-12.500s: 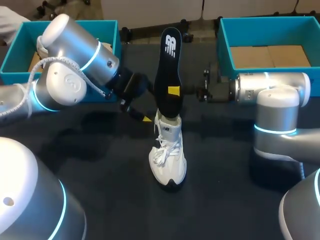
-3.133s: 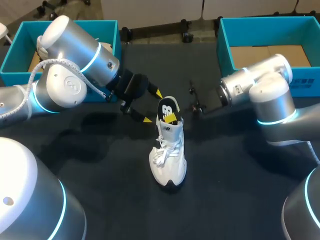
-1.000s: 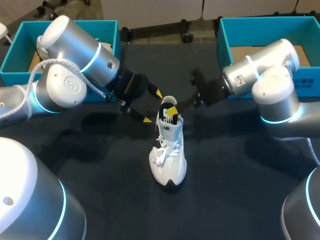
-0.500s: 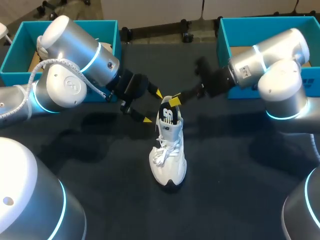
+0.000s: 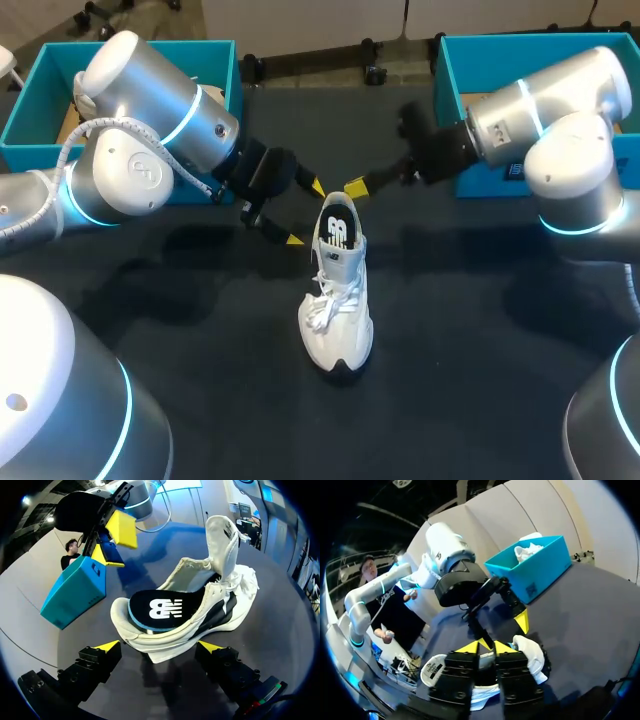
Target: Take the shoe out of the shoebox, open the shoe tongue, remove and reinsert the insole, then place the shoe into the shoebox
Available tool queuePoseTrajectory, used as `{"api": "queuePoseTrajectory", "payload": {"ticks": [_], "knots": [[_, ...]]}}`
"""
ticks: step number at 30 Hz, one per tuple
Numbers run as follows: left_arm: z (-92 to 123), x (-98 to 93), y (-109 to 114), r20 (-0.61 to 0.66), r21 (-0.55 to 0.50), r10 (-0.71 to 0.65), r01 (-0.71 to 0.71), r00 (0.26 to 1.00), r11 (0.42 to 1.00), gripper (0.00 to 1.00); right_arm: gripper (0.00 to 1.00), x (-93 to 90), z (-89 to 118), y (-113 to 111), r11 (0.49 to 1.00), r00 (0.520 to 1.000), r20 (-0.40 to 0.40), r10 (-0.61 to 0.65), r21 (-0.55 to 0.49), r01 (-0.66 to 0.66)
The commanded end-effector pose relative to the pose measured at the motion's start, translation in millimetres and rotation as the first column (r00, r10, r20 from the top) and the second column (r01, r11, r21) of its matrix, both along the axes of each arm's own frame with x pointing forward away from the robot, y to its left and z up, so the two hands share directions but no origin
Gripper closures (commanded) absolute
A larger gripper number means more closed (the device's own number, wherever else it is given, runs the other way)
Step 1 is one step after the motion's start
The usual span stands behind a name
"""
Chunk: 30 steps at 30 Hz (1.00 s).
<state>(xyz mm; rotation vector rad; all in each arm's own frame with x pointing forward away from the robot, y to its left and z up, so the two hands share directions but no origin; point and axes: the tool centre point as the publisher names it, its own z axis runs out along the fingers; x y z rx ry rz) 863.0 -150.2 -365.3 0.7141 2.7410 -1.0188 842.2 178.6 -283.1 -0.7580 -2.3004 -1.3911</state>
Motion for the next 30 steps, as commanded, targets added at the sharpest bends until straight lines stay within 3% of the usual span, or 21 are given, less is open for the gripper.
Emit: {"api": "queuePoseTrajectory", "payload": {"ticks": [1, 3, 11, 17, 22, 30], "knots": [[-0.2, -0.8, -0.4, 0.002, 0.002, 0.001, -0.001, 1.000, 1.000, 0.00, 1.00, -7.5, 1.5, -3.5, 0.999, 0.999, 0.007, -0.050, -0.006, 0.050], [18.9, -0.2, 0.4, 0.005, -0.027, -0.014, 0.014, 1.000, 1.000, 0.00, 1.00, -8.7, 4.5, -5.1, 0.996, 0.996, 0.009, -0.083, -0.014, 0.084], [56.4, 0.4, 8.7, 0.011, -0.029, -0.044, 0.044, 0.999, 0.999, 0.00, 1.00, -12.5, 8.9, -7.7, 0.983, 0.986, 0.020, -0.167, -0.070, 0.168], [72.1, 0.5, 18.0, 0.032, 0.009, -0.047, 0.046, 0.998, 0.999, 0.00, 1.00, -19.0, 17.6, -12.1, 0.969, 0.974, 0.042, -0.224, -0.099, 0.227], [88.5, 7.5, 39.9, 0.054, 0.024, -0.037, 0.036, 0.998, 0.999, 0.00, 1.00, -24.4, 22.4, -12.6, 0.950, 0.965, 0.054, -0.258, -0.168, 0.263], [94.9, 27.4, 72.7, 0.037, 0.031, -0.051, 0.050, 0.998, 0.998, 0.00, 1.00, -25.6, 25.8, -9.7, 0.952, 0.963, 0.075, -0.260, -0.145, 0.268]]}}
